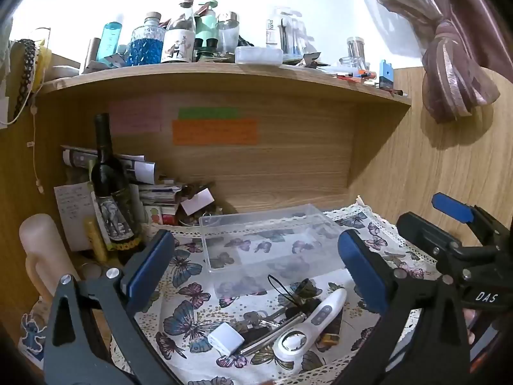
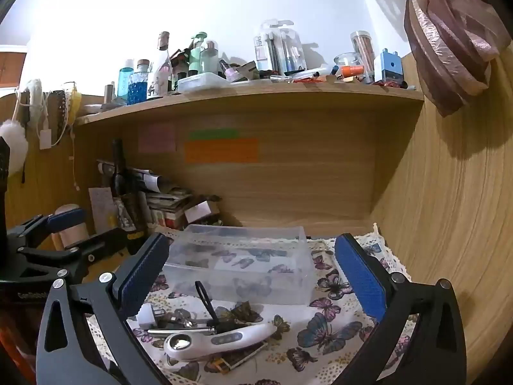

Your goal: Organize rigid objects

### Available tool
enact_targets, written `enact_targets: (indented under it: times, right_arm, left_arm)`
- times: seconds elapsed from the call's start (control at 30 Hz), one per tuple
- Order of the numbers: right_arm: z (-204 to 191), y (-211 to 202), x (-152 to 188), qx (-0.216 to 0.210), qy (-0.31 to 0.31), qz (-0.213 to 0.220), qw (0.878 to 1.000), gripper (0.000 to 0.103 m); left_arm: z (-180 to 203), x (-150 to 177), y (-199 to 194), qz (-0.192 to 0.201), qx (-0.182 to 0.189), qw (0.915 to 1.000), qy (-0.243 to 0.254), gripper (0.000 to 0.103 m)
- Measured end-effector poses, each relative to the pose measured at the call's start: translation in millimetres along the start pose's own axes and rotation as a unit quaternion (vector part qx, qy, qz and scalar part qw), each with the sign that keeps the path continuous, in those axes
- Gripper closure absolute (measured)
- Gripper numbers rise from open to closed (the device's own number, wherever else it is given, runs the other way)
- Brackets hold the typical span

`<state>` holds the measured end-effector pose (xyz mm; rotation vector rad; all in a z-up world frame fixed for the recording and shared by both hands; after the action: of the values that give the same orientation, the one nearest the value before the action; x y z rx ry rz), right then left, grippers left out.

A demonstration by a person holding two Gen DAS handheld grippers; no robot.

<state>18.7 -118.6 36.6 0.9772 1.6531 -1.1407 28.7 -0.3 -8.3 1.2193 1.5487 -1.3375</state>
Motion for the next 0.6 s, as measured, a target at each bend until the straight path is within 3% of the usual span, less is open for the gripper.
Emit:
enact_targets:
  times: [0.6]
  right_arm:
    - [-0.5,2.1,3.9,0.002,0.004,-0.003,1.0,0.0]
  left_arm:
    - [0.4,-2.8,-2.6,0.007,0.006,0.9999,-0.005,0.0]
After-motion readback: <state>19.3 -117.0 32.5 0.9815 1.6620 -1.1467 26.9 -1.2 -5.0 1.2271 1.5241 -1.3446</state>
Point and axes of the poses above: each gripper's, at about its wrist camera, not at the fingertips, and y roughly the way its jaws point, z to its right, x to its underside, the point moved 3 cm from there along y, roughly the way its jaws point, and after that the axes turned 13 degrees about y, right-handed, at the moved point
